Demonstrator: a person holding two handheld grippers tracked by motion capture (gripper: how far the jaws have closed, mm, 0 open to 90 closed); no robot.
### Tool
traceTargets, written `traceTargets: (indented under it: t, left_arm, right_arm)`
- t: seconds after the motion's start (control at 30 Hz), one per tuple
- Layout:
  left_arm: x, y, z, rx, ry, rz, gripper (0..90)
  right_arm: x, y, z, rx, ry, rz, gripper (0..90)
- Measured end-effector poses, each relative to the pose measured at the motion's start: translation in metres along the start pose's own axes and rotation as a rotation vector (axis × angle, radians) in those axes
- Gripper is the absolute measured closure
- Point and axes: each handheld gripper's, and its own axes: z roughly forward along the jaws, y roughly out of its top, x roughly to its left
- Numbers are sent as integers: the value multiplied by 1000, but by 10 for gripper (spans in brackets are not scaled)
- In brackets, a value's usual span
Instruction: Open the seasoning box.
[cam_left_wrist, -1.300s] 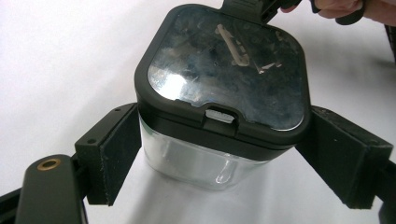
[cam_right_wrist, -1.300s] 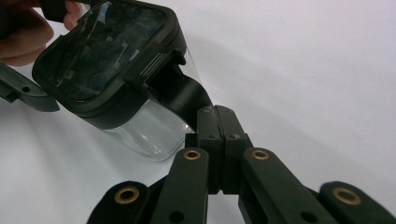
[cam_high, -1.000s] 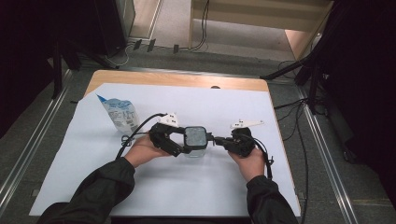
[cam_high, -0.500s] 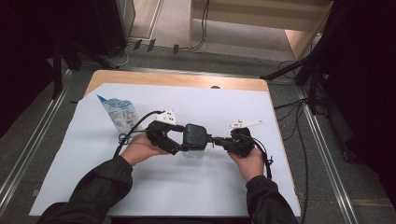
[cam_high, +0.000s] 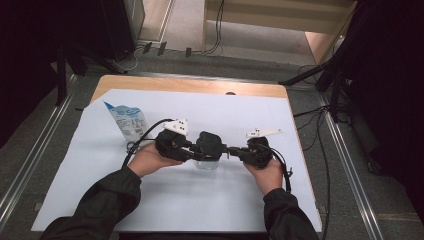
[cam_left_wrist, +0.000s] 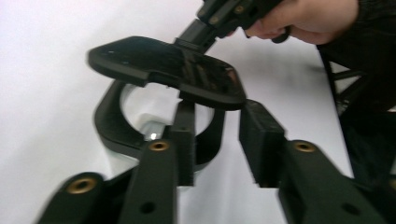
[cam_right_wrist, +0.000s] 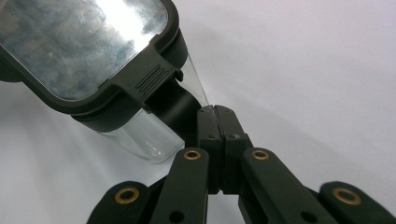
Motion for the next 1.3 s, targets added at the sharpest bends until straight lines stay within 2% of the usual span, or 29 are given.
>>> traceTargets:
  t: [0.13, 0.27, 0.33, 0.47, 0.63, 0.73, 0.87, 1.07, 1.13, 1.3]
  left_arm:
    - [-3, 4, 0, 3, -25, 9, 827]
    - [-6, 7, 0, 13, -23, 19, 893]
    - [-6, 10, 1, 9, -25, 13, 900]
    - [-6, 14, 4, 8, -4, -10, 900]
    - [-3, 17, 7, -6, -7, -40, 900]
    - [-3, 21, 10, -7, 4, -81, 900]
    - [-5, 26, 14, 14, 5, -59, 900]
    - [-5, 33, 20, 43, 2, -46, 900]
    - [-4, 37, 22, 45, -9, -35, 900]
    - [-4, 47, 30, 61, -8, -39, 900]
  right_arm:
    - [0, -1, -1, 5, 4, 3, 900]
    - [1, -2, -2, 3, 5, 5, 900]
    - [1, -3, -2, 4, 4, 6, 900]
    - [2, -4, -2, 0, 1, 9, 900]
    - [3, -5, -2, -4, -3, 24, 900]
    - [3, -6, -1, -14, -3, 35, 900]
    - [4, -7, 0, -28, -12, 37, 900]
    - [6, -7, 0, -30, -19, 38, 900]
    - [6, -7, 0, -29, -20, 39, 900]
    - [6, -7, 1, -30, -19, 41, 900]
